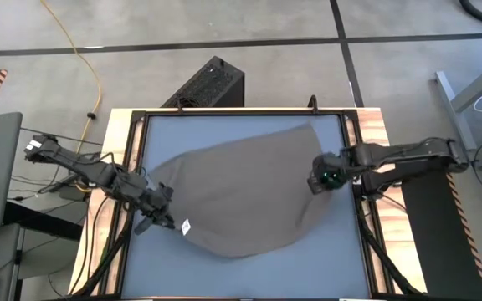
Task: Roll towel
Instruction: Roll the grey towel
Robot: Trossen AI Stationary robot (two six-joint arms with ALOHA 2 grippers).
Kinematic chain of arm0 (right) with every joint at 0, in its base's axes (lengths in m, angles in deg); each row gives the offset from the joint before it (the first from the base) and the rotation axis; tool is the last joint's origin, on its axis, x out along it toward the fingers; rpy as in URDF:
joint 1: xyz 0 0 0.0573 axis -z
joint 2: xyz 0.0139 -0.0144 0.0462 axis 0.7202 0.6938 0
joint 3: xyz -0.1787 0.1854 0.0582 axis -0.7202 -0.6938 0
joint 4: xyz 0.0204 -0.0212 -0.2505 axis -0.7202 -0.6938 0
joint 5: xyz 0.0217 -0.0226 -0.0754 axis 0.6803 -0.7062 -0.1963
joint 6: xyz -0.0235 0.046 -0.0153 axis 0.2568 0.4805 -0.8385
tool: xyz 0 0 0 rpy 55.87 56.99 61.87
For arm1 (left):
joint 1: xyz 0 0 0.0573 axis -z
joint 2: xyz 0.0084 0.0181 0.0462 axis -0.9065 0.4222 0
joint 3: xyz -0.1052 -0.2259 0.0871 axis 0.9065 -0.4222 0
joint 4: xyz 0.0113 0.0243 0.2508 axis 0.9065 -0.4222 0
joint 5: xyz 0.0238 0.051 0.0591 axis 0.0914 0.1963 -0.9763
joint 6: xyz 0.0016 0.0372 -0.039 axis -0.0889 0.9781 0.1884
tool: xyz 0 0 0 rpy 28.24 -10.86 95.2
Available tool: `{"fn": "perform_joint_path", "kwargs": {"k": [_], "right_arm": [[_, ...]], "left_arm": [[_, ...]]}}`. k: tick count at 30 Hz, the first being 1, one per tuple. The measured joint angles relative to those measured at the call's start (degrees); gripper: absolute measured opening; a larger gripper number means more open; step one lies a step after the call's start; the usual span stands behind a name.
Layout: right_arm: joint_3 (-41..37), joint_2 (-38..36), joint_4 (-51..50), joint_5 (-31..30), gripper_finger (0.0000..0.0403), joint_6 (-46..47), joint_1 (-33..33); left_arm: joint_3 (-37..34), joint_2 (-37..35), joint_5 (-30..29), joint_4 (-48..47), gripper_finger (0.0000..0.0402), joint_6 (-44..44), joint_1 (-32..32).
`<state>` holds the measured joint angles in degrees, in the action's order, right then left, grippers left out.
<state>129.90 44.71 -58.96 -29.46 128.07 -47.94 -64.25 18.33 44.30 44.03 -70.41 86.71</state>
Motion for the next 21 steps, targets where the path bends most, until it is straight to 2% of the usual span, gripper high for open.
{"fn": "perform_joint_path", "kwargs": {"k": [5, 14, 21], "right_arm": [[-3.41, 0.86, 3.49, 2.06, 0.0021, 7.59, -6.78], [-3.75, 3.98, 3.72, 8.55, 0.0021, 16.36, -15.5], [-3.75, 7.45, 3.75, 15.06, 0.0021, 17.79, -18.91]], "left_arm": [[-0.02, 1.42, 1.17, 0.06, 0.0, -1.2, 1.62], [0.0, 2.02, 0.49, -3.51, 0.0, -3.85, 5.57], [-0.02, 5.38, -2.13, -8.49, 0.0, -6.86, 6.16]]}}
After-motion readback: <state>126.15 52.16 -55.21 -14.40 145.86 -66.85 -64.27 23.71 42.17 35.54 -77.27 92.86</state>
